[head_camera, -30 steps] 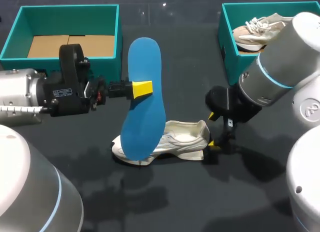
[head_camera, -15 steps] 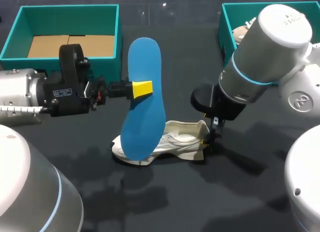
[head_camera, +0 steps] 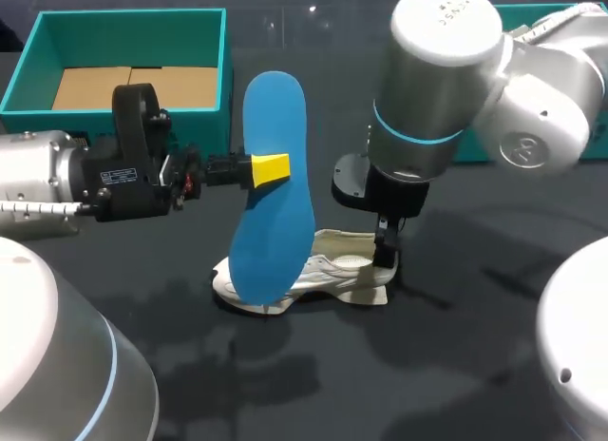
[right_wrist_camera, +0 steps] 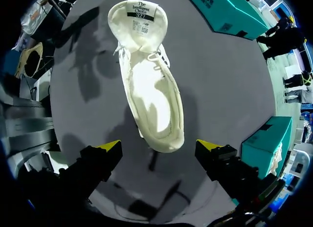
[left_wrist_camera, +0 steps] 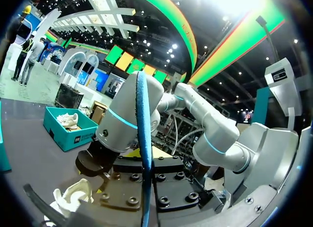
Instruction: Take the shoe out of the shoebox, open the shoe tongue, remove and reinsert the insole, then place the shoe into the shoebox
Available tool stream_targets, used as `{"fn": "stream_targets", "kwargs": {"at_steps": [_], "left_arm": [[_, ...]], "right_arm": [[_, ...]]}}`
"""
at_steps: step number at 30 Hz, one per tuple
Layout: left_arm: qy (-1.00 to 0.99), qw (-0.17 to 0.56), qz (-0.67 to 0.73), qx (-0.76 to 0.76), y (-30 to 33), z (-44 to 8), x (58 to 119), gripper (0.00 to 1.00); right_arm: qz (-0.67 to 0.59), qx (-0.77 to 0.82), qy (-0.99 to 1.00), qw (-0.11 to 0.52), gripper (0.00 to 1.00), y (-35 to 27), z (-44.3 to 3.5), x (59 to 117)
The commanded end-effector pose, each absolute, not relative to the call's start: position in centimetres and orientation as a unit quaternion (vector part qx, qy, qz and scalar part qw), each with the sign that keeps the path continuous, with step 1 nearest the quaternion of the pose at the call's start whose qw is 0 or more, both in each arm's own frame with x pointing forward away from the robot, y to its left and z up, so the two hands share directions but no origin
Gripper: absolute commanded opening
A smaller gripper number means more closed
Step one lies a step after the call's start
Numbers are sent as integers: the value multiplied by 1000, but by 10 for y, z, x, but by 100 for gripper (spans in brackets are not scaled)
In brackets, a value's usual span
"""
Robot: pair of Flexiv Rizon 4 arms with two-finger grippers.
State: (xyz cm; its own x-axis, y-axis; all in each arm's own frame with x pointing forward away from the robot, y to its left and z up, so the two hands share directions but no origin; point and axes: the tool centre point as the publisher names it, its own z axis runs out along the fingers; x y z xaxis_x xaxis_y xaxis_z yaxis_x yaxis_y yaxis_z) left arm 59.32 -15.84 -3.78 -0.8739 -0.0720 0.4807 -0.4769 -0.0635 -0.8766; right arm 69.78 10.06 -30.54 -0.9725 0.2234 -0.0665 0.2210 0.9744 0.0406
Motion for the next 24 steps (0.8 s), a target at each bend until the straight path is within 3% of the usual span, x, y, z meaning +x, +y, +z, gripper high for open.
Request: {"fn": "stream_targets", "kwargs": {"at_steps": [1, 24], "left_arm": [[-669, 144, 700, 206, -161, -37, 593, 0], [-669, 144, 700, 206, -161, -37, 593, 0]], "right_arm": [[-37, 109, 993, 30, 100, 98, -299, 701], [27, 62, 998, 21, 100, 133, -299, 728]]}}
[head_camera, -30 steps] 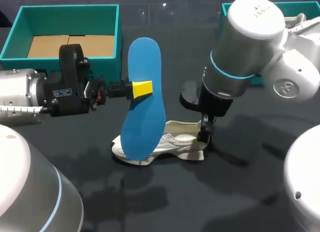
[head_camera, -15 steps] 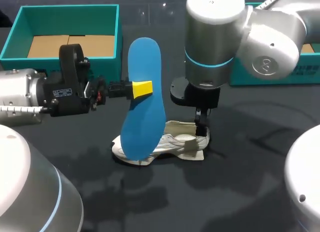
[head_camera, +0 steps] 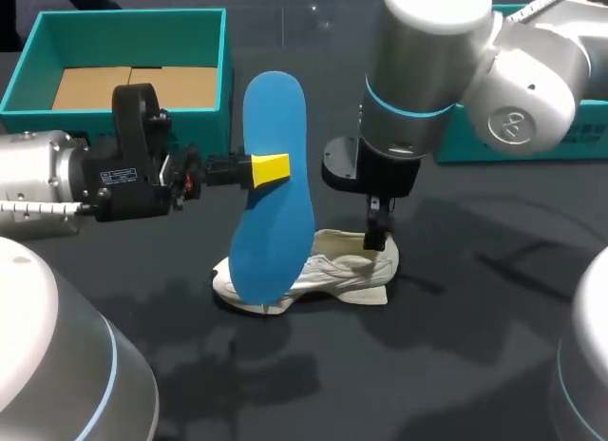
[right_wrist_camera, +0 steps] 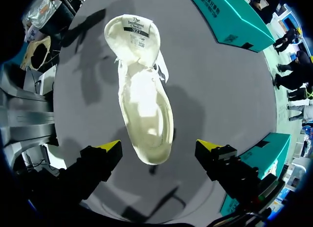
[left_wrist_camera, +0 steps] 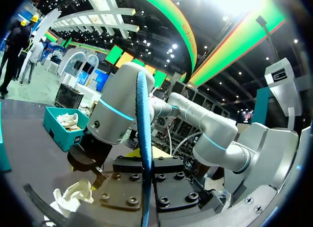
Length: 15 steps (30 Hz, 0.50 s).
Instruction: Take the shoe out of the shoebox, open the shoe tongue, remove and reinsert the insole, then place the shoe into the shoebox
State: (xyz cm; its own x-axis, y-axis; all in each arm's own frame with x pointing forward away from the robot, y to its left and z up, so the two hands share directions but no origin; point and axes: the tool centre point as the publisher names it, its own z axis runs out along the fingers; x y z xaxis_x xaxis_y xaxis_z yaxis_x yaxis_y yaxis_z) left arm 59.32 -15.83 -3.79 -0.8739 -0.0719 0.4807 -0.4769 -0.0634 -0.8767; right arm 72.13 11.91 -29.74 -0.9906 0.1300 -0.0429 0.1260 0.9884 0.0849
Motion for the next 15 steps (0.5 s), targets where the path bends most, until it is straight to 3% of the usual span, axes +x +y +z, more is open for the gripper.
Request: {"fn": "stream_targets", "kwargs": {"at_steps": [1, 15], "left_arm": [[-669, 144, 700, 206, -161, -37, 593, 0], [-669, 144, 700, 206, -161, -37, 593, 0]], "right_arm": [[27, 60, 998, 20, 100, 135, -299, 728], [32, 62, 997, 16, 100, 145, -305, 734]]}}
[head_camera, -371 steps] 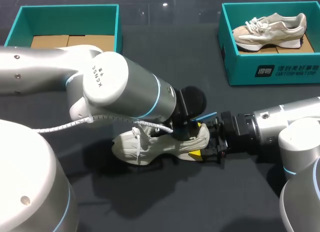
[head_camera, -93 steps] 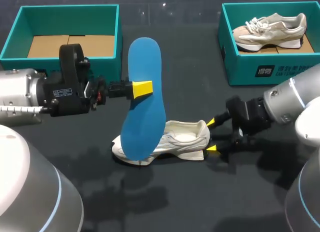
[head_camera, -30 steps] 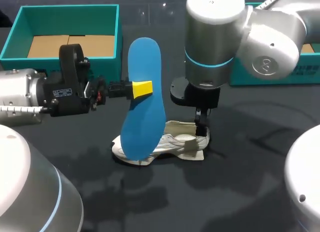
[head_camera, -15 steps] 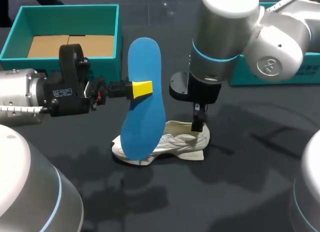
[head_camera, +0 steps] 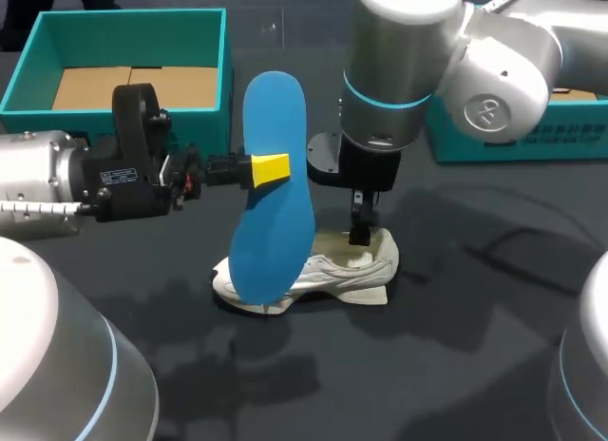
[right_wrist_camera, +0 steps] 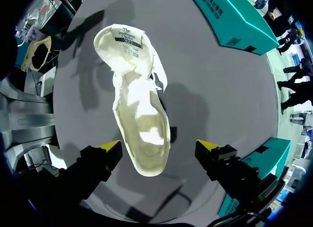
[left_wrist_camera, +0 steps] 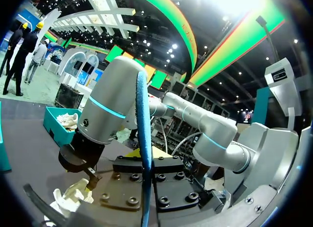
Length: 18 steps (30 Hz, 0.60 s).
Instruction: Take the shoe out of the shoebox, open the shoe tongue, remove and reinsert the insole, then place the shoe into the shoebox
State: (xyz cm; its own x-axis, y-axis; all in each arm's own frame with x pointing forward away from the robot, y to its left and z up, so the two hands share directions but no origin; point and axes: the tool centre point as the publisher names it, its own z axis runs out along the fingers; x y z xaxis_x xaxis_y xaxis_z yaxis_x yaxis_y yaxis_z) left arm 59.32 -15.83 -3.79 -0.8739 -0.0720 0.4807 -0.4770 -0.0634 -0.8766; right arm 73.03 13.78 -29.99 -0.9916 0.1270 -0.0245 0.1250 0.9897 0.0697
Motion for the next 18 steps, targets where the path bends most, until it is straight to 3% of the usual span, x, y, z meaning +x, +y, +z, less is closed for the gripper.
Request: {"fn": "stream_targets", "kwargs": {"at_steps": [1, 18], "left_arm": [[-669, 144, 700, 206, -161, -37, 593, 0], [-669, 144, 700, 206, -161, -37, 593, 0]], "right_arm": [[32, 61, 998, 16, 100, 150, -311, 736], [20, 49, 999, -2, 100, 167, -354, 751]]}}
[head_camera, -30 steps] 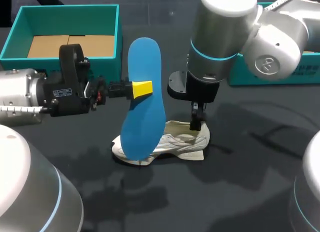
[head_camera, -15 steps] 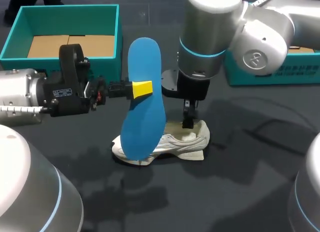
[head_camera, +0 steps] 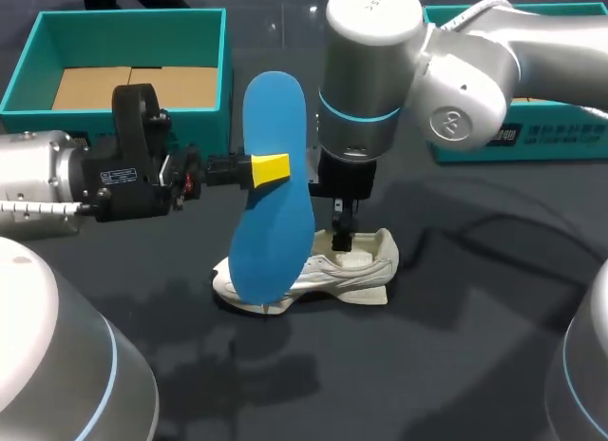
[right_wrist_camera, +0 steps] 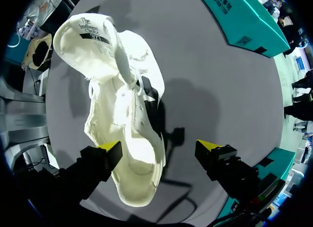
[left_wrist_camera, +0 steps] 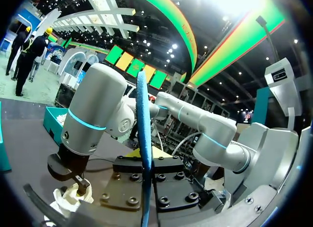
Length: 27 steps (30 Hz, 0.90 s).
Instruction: Take the shoe out of the shoebox, open the shoe tongue, remove and reinsert the insole, then place the shoe into the shoebox
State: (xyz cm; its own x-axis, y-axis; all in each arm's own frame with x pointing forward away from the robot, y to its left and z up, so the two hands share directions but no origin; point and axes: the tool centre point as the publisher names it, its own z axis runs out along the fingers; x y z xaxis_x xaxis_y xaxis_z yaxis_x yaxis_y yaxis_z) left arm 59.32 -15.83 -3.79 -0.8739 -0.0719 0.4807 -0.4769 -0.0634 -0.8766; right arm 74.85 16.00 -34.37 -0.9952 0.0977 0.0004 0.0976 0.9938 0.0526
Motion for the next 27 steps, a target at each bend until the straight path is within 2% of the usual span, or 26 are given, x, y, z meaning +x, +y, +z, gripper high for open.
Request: {"fn": "stream_targets", "kwargs": {"at_steps": [1, 12, 14, 16, 19, 23, 24, 27], "left_arm": [[-669, 144, 700, 206, -161, -37, 593, 0], [-669, 144, 700, 206, -161, -37, 593, 0], [-669, 144, 700, 206, -161, -37, 593, 0], [-669, 144, 700, 206, -161, -37, 593, 0], [-669, 144, 700, 206, -161, -37, 593, 0], [-669, 144, 700, 206, -161, -37, 593, 0], [-669, 144, 700, 206, -161, -37, 593, 0], [-669, 144, 700, 206, -161, -37, 593, 0]], "right_arm": [[21, 48, 999, -2, 100, 166, -356, 751], [25, 46, 999, -11, 98, 162, -377, 748], [27, 43, 999, -13, 93, 161, -380, 747], [27, 42, 999, -16, 82, 162, -383, 747], [29, 38, 999, -23, 71, 162, -386, 747], [28, 34, 998, -36, 62, 163, -392, 747], [29, 33, 998, -38, 52, 163, -393, 747], [30, 30, 998, -46, 42, 163, -396, 747]]}}
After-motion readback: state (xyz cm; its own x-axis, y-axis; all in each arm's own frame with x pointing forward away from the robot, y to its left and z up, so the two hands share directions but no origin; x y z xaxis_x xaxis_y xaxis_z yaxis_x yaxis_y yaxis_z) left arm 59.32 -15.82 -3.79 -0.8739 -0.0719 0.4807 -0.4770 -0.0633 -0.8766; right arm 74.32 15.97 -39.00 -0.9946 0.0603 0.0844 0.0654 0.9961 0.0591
